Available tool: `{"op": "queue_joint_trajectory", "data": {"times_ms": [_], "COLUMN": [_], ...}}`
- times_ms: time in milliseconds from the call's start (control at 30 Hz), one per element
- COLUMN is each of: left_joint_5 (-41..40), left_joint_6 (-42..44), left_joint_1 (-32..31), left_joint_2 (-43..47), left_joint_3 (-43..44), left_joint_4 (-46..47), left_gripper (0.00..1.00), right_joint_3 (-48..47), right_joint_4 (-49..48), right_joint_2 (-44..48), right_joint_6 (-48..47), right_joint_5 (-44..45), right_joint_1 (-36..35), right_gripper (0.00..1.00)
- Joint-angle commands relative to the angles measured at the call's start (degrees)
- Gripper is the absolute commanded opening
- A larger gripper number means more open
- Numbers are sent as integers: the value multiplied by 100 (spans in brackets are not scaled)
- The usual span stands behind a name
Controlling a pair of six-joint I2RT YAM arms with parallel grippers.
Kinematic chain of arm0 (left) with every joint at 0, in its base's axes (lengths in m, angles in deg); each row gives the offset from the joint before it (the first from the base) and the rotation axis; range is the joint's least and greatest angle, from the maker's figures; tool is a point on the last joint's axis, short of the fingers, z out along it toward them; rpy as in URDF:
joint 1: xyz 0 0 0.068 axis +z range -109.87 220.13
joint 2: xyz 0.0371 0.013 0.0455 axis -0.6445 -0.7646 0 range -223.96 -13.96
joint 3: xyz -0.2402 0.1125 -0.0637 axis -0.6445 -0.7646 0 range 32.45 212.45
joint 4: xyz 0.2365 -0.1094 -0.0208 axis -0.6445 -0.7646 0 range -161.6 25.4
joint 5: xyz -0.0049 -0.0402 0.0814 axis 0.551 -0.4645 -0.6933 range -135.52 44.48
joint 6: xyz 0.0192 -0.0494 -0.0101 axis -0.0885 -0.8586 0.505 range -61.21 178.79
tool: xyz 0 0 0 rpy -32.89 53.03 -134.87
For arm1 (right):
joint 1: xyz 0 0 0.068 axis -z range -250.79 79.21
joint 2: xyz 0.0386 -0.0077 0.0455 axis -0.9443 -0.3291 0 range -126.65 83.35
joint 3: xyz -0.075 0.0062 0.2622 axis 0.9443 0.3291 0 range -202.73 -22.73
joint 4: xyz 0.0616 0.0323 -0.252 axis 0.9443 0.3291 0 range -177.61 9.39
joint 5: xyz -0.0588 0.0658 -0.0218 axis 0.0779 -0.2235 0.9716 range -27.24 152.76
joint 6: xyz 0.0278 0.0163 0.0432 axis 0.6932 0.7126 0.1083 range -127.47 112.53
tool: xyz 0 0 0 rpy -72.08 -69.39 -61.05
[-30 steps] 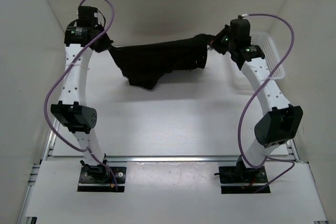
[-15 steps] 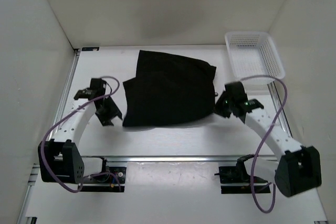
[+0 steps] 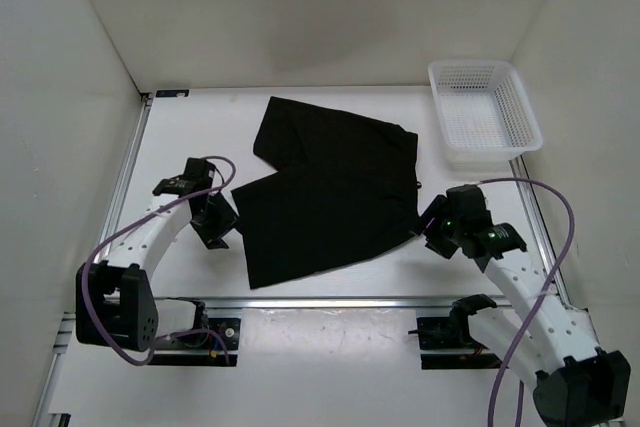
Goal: Fold and stack the shorts
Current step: Flatten the shorts out
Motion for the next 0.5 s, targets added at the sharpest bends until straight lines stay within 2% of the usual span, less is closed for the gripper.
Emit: {"op": "queue_joint_trajectory", "data": {"times_ms": [0, 67, 267, 333, 367, 467], "left_joint_5": [62, 9, -333, -334, -334, -465], "left_joint_6": [-264, -177, 333, 395, 500, 729], "left_joint_1": [-178, -178, -249, -301, -301, -301], "left_joint_2": [-41, -181, -1147, -1533, -1640, -2097], "left_joint_3": [-271, -1, 1369, 1582, 1801, 2284], "left_joint_4": [117, 179, 117, 38, 38, -31], "left_gripper": [61, 60, 57, 58, 59, 60], "right_joint_3": [107, -208, -894, -1096, -1097, -1273], "right_joint_4": [-257, -257, -503, -503, -503, -635], "right_joint_2": [-334, -694, -1661, -2072, -2188, -2400], "right_joint_6": [-26, -219, -563, -642, -703, -808], "right_joint_5": [-226, -156, 345, 406, 407, 407], "right_joint_1": [20, 73, 73, 204, 257, 433], "right_gripper": [66, 66, 51, 51, 57, 59]}}
